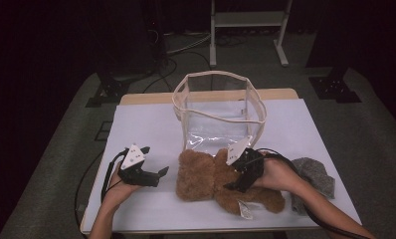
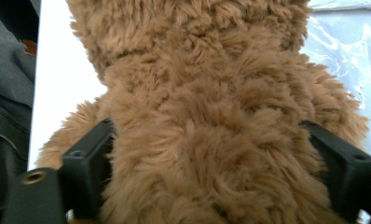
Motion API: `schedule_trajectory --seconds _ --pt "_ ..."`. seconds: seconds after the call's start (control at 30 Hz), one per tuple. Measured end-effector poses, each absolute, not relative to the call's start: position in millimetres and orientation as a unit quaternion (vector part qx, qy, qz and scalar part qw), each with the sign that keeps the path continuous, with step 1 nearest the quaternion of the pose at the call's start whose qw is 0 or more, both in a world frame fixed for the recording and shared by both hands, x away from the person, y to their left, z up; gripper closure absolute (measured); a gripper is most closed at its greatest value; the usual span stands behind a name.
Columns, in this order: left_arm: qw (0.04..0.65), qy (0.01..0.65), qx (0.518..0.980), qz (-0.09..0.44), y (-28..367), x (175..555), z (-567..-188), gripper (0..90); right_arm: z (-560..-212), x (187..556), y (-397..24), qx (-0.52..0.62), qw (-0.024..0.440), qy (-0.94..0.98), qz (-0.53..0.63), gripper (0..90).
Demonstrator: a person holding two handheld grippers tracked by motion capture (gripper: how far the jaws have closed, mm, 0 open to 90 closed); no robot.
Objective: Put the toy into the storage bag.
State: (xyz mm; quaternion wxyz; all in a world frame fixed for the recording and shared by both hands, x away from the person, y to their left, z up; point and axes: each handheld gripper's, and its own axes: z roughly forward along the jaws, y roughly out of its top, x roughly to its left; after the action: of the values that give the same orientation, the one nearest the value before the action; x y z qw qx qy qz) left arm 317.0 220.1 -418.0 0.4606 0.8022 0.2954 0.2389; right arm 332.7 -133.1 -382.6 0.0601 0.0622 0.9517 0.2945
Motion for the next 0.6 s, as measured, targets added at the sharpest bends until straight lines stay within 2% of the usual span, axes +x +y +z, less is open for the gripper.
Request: schedule_trajectory --seconds 0.2,0.6 --pt "0.46 0.296 0.802 0.239 220.3 317.2 -418.3 3.1 -384.4 335.7 -136.0 0.065 0.054 0.951 0.297 28.2" --pt "0.458 0.295 0.804 0.239 219.9 317.6 -419.0 3.1 -379.7 341.9 -136.7 0.072 0.035 0.953 0.293 42.0"
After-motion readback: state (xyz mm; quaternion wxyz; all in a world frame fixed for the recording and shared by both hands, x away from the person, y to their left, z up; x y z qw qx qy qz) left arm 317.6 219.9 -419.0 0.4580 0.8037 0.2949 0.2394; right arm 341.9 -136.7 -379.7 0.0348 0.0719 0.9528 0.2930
